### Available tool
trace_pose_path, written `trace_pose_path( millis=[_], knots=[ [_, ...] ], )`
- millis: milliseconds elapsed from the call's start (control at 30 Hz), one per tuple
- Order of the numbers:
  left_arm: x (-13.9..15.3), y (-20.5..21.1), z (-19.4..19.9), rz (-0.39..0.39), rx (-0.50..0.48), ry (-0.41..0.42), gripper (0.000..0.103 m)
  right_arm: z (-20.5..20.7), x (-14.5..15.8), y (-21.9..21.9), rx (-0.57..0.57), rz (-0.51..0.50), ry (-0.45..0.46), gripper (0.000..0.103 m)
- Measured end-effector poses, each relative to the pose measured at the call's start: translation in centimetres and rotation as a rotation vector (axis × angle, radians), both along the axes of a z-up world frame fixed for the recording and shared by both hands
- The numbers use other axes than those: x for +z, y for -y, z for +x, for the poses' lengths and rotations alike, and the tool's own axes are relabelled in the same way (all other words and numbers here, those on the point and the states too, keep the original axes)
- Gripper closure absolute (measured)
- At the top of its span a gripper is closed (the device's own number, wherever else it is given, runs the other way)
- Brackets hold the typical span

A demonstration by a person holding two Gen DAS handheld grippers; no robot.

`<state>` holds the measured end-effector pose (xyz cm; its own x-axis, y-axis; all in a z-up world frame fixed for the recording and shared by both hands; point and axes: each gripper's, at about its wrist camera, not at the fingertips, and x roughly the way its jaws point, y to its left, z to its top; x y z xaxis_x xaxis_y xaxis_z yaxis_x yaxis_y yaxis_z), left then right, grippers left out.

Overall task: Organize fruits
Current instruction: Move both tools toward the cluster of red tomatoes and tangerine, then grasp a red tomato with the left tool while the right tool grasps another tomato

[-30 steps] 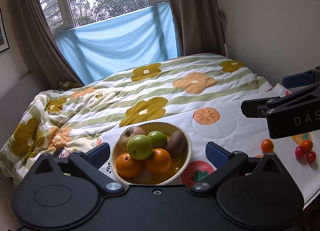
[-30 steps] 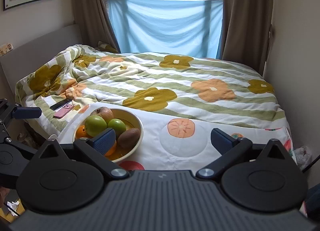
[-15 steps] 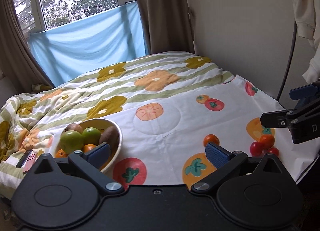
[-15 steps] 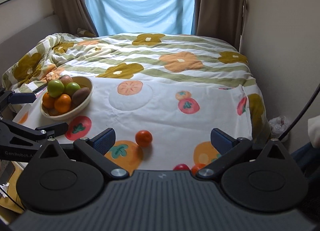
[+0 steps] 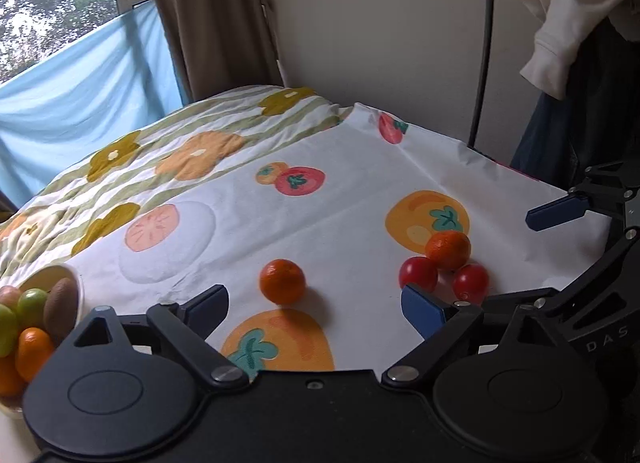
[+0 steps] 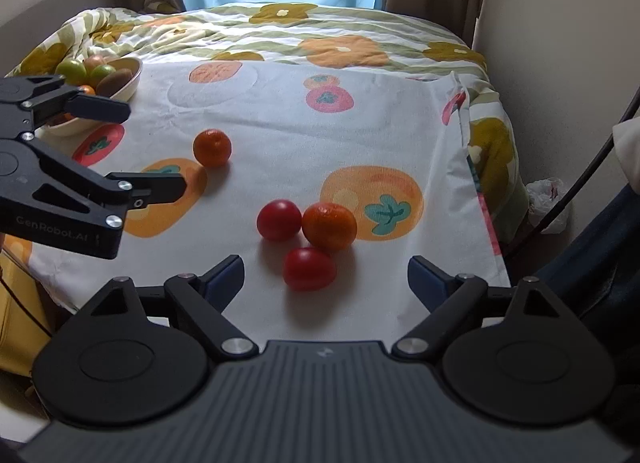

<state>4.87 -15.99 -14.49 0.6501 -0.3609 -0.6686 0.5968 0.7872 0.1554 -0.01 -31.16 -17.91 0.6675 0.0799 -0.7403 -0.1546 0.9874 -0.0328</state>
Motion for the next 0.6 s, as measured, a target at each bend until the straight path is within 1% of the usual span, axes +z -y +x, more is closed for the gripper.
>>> trace_pose_path(
  millis=[67,133,200,233,267,333,433,533,600],
  knots=[
    [-0.7,1.0,0.2,0.008,-0.041,-0.016,0.012,0.1,-0.8,0.1,0.012,0.009,-0.012,0.007],
    [-1.6,2.1,0.5,0.009,-0.086,-0.044,0.017,0.3,-1.5,0.3,0.019,0.020,-0.022,0.010],
    [-2.2,3.0,0.9,0.014,-0.114,-0.069,0.025,0.4,-1.8,0.4,0.023,0.026,-0.022,0.014],
    [-2.5,3.4,1.2,0.020,-0.123,-0.080,0.027,0.5,-2.0,0.4,0.024,0.022,-0.025,0.019],
    [-2.8,3.8,1.5,0.028,-0.124,-0.088,0.028,0.6,-2.2,0.4,0.025,0.019,-0.030,0.021],
    [-3.2,4.3,2.0,0.041,-0.130,-0.109,0.031,0.5,-2.4,0.6,0.021,0.021,-0.032,0.021],
    [-3.5,4.9,2.5,0.029,-0.150,-0.143,0.033,0.5,-2.5,1.0,0.020,0.030,-0.034,0.022],
    [-3.8,5.5,2.9,0.028,-0.159,-0.166,0.041,0.3,-2.5,1.1,0.029,0.031,-0.029,0.023],
    [-3.9,5.8,3.1,0.020,-0.165,-0.188,0.049,0.2,-2.5,1.1,0.031,0.034,-0.027,0.023]
  ],
)
